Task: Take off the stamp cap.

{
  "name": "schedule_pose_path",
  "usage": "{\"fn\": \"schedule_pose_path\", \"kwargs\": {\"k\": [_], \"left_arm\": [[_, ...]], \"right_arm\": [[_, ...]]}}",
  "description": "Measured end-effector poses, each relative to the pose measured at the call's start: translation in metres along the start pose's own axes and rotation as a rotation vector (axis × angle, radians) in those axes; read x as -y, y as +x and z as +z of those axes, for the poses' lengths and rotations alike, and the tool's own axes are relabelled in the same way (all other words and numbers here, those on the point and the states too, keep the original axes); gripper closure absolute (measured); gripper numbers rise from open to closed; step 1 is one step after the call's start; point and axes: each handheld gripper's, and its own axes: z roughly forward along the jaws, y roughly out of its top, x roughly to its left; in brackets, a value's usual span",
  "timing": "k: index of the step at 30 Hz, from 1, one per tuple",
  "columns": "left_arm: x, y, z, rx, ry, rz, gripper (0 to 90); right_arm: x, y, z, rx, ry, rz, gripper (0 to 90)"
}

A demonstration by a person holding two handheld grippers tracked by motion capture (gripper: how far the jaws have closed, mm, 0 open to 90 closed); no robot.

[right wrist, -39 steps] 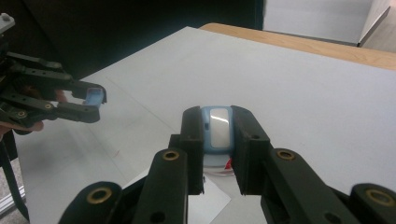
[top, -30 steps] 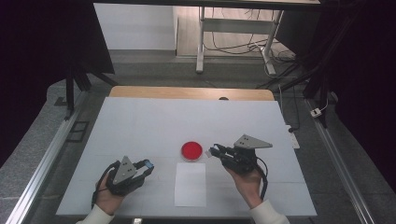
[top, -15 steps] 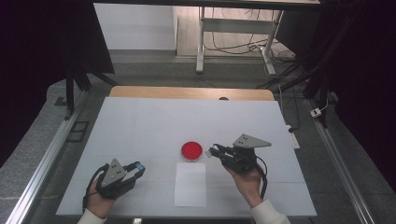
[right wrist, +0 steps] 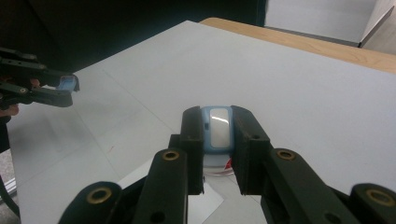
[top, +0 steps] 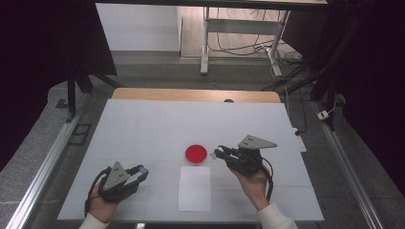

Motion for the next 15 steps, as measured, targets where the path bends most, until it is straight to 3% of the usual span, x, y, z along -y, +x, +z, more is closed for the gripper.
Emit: {"fn": "schedule_pose_path", "kwargs": {"k": [15], "left_arm": [[0.0, -0.001, -0.001, 0.001, 0.001, 0.001, 66.0]], "right_arm": [[-0.009, 0.0, 0.013, 0.005, 0.025, -0.025, 74.9]]}}
